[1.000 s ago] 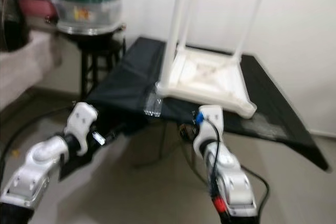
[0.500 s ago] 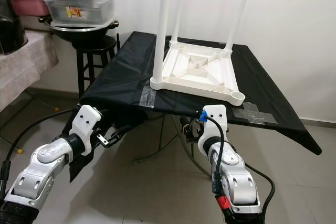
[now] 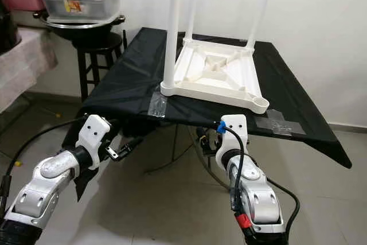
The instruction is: Building children table
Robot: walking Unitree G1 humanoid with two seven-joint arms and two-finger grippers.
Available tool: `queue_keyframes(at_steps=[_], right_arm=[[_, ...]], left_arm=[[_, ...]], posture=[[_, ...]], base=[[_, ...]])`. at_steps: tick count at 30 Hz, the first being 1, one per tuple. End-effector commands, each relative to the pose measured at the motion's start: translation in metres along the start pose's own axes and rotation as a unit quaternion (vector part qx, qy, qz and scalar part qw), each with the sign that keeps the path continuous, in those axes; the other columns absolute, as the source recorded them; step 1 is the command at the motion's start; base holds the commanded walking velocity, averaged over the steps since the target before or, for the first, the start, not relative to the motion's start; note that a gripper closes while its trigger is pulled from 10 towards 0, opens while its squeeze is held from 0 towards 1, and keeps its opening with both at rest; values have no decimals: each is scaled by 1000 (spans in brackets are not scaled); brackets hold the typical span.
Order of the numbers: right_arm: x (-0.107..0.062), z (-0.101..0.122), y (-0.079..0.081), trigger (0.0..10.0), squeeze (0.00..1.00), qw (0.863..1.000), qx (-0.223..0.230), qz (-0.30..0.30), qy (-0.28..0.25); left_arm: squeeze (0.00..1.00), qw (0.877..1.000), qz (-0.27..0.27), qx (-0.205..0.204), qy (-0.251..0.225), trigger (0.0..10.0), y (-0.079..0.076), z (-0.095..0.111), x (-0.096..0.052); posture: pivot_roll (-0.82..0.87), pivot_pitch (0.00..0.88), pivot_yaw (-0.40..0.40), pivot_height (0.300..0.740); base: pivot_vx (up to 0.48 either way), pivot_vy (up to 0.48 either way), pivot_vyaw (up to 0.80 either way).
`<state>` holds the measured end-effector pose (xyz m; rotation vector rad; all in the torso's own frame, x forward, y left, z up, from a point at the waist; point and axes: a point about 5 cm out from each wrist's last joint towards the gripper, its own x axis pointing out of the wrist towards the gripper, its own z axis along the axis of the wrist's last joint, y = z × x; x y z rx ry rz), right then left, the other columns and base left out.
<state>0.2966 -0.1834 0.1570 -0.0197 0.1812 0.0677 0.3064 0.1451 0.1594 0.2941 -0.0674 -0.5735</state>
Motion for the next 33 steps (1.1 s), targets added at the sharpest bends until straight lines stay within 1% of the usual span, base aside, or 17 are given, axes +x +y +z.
queue_keyframes(at_steps=[1,10,17,20,27,33], right_arm=[[0,-2,-4,10000,0,1000,-1,-8,3],[-1,-3,-4,10000,0,1000,1,-8,8],[-1,-4,-4,10000,0,1000,1,-8,10],[-1,-4,-3,10000,0,1000,0,-7,10],[-1,-5,-4,10000,0,1000,-4,-6,13],[-1,-5,-4,10000,0,1000,-5,-5,14]], left_arm=[[0,1000,-5,6,6,10000,-2,-1,1],[0,1000,9,6,11,10000,0,-3,2],[0,1000,9,8,15,10000,0,-3,2],[0,1000,5,2,15,10000,-1,-4,2],[0,1000,6,4,19,10000,0,-5,2],[0,1000,18,-3,16,10000,1,-5,1]], posture=[[80,0,-82,740],[81,0,-82,740],[80,0,-80,740],[79,0,-79,740],[78,0,-83,740],[78,0,-86,740]], base=[[0,0,0],[0,0,0],[0,0,0],[0,-392,0],[0,-480,0],[0,0,0]])
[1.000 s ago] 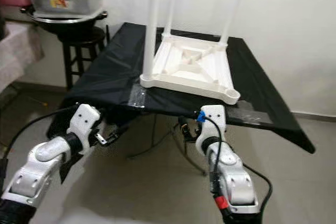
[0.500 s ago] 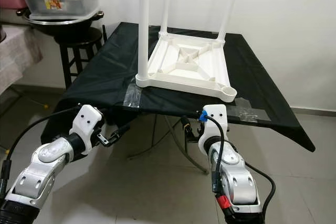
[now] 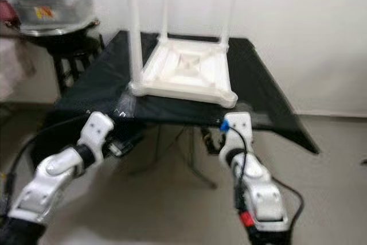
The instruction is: Building children table
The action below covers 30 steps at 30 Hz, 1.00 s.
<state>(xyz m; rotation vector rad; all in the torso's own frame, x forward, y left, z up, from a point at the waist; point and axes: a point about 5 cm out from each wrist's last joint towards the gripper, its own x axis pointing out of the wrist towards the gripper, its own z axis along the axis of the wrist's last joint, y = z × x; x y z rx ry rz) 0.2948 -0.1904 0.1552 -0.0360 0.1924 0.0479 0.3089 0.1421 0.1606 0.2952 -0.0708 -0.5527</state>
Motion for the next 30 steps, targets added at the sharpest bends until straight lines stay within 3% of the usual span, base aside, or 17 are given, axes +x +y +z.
queue_keyframes(at_steps=[1,19,30], right_arm=[[1,-3,3,10000,0,1000,2,5,8],[0,-4,3,10000,0,1000,-1,6,11],[1,-4,3,10000,0,1000,1,6,11]], left_arm=[[0,1000,7,-4,16,10000,2,-6,-2],[0,999,16,-4,33,10000,3,-11,-3],[0,999,14,-7,36,10000,2,-12,-2]], posture=[[78,0,-86,740],[77,0,-87,740],[77,0,-84,740]], base=[[0,0,0],[0,0,0],[0,436,0]])
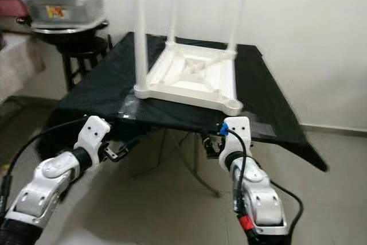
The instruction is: Building children table
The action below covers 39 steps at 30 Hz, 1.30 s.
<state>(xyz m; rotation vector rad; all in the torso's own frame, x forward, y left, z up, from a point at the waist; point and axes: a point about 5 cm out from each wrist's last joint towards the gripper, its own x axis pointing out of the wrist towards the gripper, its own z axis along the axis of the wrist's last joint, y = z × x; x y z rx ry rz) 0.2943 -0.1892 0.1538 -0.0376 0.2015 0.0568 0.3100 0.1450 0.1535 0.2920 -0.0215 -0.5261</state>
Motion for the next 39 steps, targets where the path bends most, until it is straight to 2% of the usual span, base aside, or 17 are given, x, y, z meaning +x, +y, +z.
queue_keyframes(at_steps=[1,21,31,34,39], right_arm=[[1,-3,2,10000,0,1000,2,1,7],[0,-3,1,10000,0,1000,18,-11,4],[-6,-8,7,10000,0,1000,3,-27,11],[-10,-10,8,10000,0,999,-2,-44,10],[-15,-15,5,10000,0,998,-19,-60,4]], left_arm=[[0,1000,6,3,9,10000,2,-4,-1],[0,1000,-8,18,20,10000,-1,-7,-4],[0,997,41,23,54,10000,15,-18,-14],[0,994,74,35,70,10000,25,-26,-22],[0,991,93,44,81,10000,34,-33,-30]], posture=[[77,0,-84,740],[81,0,-80,740],[83,0,-78,740],[82,0,-77,740],[78,0,-73,740]], base=[[0,0,0],[0,0,0],[0,0,0],[0,0,0],[0,0,0]])
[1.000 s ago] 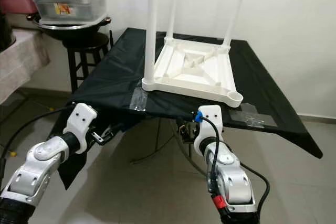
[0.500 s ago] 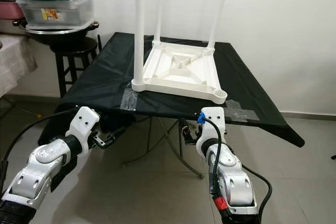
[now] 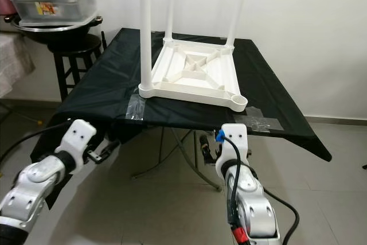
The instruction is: Building children table
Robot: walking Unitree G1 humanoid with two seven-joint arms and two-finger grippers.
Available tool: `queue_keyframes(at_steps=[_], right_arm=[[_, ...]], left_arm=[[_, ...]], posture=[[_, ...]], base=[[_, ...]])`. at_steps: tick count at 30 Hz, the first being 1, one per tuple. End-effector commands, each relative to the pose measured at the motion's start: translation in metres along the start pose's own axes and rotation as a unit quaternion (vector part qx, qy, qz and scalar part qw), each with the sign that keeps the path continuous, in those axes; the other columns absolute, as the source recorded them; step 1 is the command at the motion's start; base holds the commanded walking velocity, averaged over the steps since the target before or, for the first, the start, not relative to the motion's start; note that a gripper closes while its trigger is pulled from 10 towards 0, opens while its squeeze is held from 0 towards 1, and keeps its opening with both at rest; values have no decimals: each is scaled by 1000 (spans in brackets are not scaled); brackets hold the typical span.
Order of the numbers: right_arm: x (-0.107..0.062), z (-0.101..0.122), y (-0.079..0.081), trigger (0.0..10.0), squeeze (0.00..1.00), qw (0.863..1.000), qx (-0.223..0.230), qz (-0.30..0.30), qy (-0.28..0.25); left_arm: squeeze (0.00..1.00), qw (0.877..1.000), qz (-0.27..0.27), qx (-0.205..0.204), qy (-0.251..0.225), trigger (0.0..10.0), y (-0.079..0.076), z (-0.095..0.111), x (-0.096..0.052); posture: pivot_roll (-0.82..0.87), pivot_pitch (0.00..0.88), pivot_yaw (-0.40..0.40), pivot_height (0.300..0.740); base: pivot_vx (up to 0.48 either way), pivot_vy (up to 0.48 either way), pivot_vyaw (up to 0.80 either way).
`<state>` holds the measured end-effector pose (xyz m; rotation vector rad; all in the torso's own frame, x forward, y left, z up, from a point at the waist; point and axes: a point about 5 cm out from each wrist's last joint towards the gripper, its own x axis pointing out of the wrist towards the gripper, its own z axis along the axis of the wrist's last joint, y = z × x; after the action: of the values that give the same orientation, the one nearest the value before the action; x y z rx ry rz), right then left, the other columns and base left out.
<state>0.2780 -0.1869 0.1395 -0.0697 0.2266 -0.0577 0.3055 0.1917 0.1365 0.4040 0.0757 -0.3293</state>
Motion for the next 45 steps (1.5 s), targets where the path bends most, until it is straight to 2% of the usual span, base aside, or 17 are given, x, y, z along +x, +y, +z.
queue_keyframes(at_steps=[1,3,4,5,6,7,10,11,12,13,15,20,23,29,34,45], right_arm=[[-7,-1,-1,10000,0,999,-31,-5,-20],[-24,-9,-2,10000,0,994,-93,11,-48],[-24,-9,-2,10000,0,994,-93,11,-48],[-31,-12,-1,10000,0,992,-115,21,-55],[-31,-12,-1,10000,0,992,-115,21,-55],[-41,-16,1,10000,0,989,-130,39,-62],[-41,-16,1,10000,0,989,-130,39,-62],[-54,-21,5,10000,0,985,-147,61,-74],[-54,-21,5,10000,0,985,-147,61,-74],[-64,-24,8,10000,0,982,-154,77,-79],[-69,-27,12,10000,0,981,-156,86,-77],[-62,-24,13,10000,0,983,-152,79,-68],[-57,-20,9,10000,0,982,-159,68,-71],[-57,-19,4,10000,0,980,-170,64,-77],[-55,-14,1,10000,0,981,-166,63,-82],[-48,-6,2,10000,0,981,-155,73,-88]], left_arm=[[0,1000,18,6,12,10000,9,-10,-7],[0,999,47,1,20,10000,19,-19,-17],[0,999,47,1,20,10000,19,-19,-17],[0,998,57,-4,21,10000,21,-22,-20],[0,998,57,-4,21,10000,21,-22,-20],[0,998,63,-17,17,10000,22,-25,-26],[0,998,63,-17,17,10000,22,-25,-26],[0,997,63,-37,16,10000,18,-28,-34],[0,997,63,-37,16,10000,18,-28,-34],[0,997,55,-48,17,10000,12,-31,-40],[0,997,50,-54,18,10000,6,-33,-43],[0,998,44,-51,17,10000,4,-30,-38],[0,998,49,-38,26,10000,9,-31,-35],[0,991,89,-11,98,10000,21,-52,-42],[0,987,108,-5,123,10000,28,-59,-45],[0,986,114,-5,121,10000,30,-57,-42]], posture=[[72,0,-69,740],[69,0,-67,740],[69,0,-67,740],[69,0,-67,740],[69,0,-67,740],[62,0,-62,740],[62,0,-62,740],[57,0,-57,740],[57,0,-57,740],[61,0,-58,740],[61,0,-53,740],[63,0,-50,731],[63,0,-49,721],[66,0,-52,696],[66,0,-54,681],[67,0,-57,651]], base=[[0,0,0],[0,0,0],[0,0,0],[0,0,0],[0,0,0],[0,0,0],[0,0,0],[0,0,0],[0,0,0],[0,0,0],[0,0,0],[0,0,0],[0,0,0],[0,0,0],[0,0,0],[0,0,0]])
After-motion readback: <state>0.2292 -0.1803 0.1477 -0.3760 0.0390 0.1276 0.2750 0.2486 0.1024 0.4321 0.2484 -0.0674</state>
